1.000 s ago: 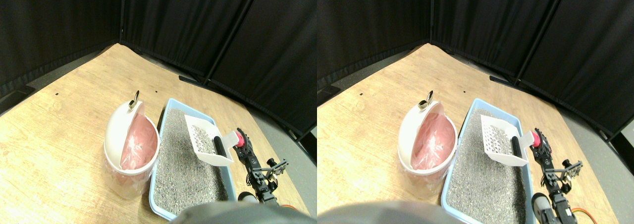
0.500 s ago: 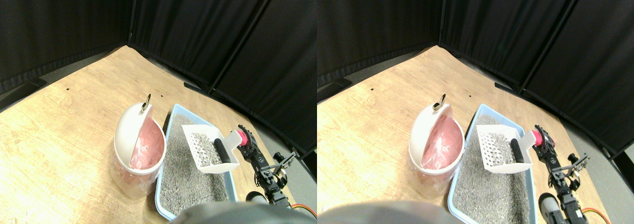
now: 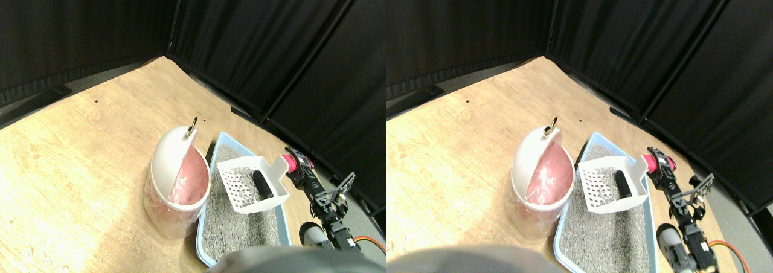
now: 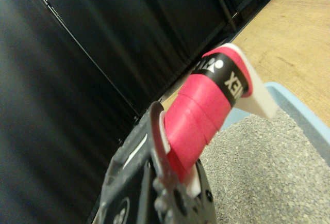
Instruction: Scoop (unimanual)
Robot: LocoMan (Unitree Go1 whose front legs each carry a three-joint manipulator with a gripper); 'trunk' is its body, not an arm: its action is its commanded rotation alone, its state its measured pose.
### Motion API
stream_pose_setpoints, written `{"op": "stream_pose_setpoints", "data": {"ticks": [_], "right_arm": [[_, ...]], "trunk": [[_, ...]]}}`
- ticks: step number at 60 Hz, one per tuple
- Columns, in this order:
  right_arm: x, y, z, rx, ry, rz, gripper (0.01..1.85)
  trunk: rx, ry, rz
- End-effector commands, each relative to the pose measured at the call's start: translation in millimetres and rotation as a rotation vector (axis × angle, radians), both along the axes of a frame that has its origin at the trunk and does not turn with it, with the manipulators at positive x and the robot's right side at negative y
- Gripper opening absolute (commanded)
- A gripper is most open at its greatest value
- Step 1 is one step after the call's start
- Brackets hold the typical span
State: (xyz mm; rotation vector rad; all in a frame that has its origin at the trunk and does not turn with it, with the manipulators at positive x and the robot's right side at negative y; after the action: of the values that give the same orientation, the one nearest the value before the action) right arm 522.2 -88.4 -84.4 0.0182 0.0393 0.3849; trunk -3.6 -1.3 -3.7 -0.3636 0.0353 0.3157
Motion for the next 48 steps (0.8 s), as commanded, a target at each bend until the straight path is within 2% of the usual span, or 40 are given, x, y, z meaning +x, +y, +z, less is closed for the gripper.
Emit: {"op": "stream_pose_setpoints", "data": {"ticks": [1,22,28,48], "right_arm": [[4.3,4,7,-0.008,-0.045,0.021,0.06],[12.6,21,6,-0.160,-0.037,0.042,0.06],[16.0,25,7,-0.166,-0.042,0.078,0.06],[16.6,39,14,-0.217,-0.067,0.100,0.06]], "trunk": [[-0.020,0.021,0.025],[-0.038,0.023,0.052],[-0.042,0.019,0.058],[-0.056,0.013,0.076]]}}
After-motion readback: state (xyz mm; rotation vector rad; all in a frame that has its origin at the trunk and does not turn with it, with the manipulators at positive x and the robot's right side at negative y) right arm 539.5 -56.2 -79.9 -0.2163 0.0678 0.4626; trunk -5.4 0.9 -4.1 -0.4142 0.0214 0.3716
